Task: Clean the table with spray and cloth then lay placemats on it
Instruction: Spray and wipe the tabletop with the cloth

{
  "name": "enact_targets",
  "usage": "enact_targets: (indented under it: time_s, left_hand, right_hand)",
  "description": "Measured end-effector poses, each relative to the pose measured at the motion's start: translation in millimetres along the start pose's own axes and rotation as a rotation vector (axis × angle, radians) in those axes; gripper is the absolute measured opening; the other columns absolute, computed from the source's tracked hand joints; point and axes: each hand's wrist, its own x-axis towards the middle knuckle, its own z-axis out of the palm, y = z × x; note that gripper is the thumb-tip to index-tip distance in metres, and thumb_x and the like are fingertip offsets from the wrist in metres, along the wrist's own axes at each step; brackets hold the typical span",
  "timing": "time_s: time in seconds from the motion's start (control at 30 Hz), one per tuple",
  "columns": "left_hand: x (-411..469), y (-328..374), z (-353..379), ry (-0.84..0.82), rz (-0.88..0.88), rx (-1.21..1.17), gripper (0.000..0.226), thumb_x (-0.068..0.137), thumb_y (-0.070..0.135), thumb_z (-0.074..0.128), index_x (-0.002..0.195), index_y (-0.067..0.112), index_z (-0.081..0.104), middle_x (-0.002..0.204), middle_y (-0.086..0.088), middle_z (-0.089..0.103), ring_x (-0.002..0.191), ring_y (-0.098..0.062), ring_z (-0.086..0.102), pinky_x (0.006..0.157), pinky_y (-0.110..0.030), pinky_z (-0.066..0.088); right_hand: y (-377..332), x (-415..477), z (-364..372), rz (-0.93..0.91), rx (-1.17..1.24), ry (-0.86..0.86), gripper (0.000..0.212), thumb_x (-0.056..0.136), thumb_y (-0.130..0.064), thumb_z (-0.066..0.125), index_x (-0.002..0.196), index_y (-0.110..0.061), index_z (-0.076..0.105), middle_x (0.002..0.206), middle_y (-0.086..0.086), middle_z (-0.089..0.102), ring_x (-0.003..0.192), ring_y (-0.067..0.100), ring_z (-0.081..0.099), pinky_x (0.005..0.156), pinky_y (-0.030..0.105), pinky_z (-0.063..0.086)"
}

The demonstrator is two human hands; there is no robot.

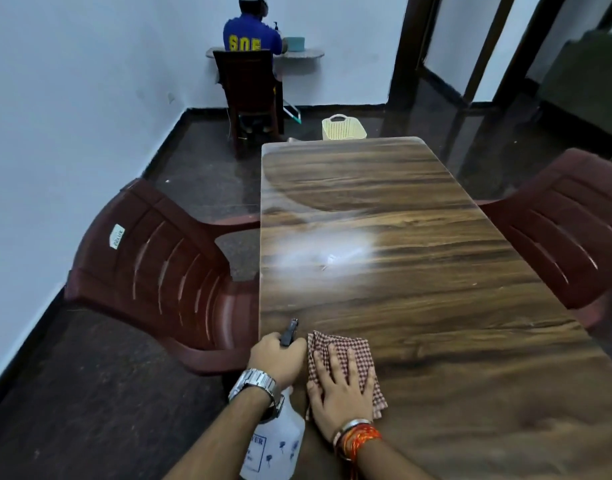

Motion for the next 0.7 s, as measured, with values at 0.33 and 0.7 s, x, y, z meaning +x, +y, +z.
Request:
enact_targets:
  time_s: [0.33, 0.7]
  left_hand:
    - [12.0, -30.0, -74.6, -0.113, 0.140, 0.075, 0.022, 0.080, 0.035, 0.056, 0.071, 0.015, 0.059, 0.081, -0.006, 0.067, 0.078, -0.030, 0.060, 0.065, -0.029, 0.039]
    - [105.8, -16.9, -118.4, -0.182, 0.272, 0.170, 0.024, 0.079, 0.036, 0.056, 0.069, 0.014, 0.057, 0.073, -0.003, 0.064, 0.072, -0.028, 0.059, 0.057, -0.029, 0.036]
  right_hand:
    - [-77.7, -31.4, 29.7, 0.307, 0.014, 0.005, 0.057, 0.094, -0.056, 0.011, 0.146, -0.047, -0.009, 0.158, -0.016, -0.016, 0.145, 0.023, -0.020, 0.109, 0.061, -0.014]
    - [-126.1, 64.0, 20.5, 0.557, 0.121, 0.115, 0.058, 0.095, -0.055, 0.013, 0.148, -0.043, -0.007, 0.159, -0.012, -0.014, 0.144, 0.028, -0.019, 0.109, 0.063, -0.010]
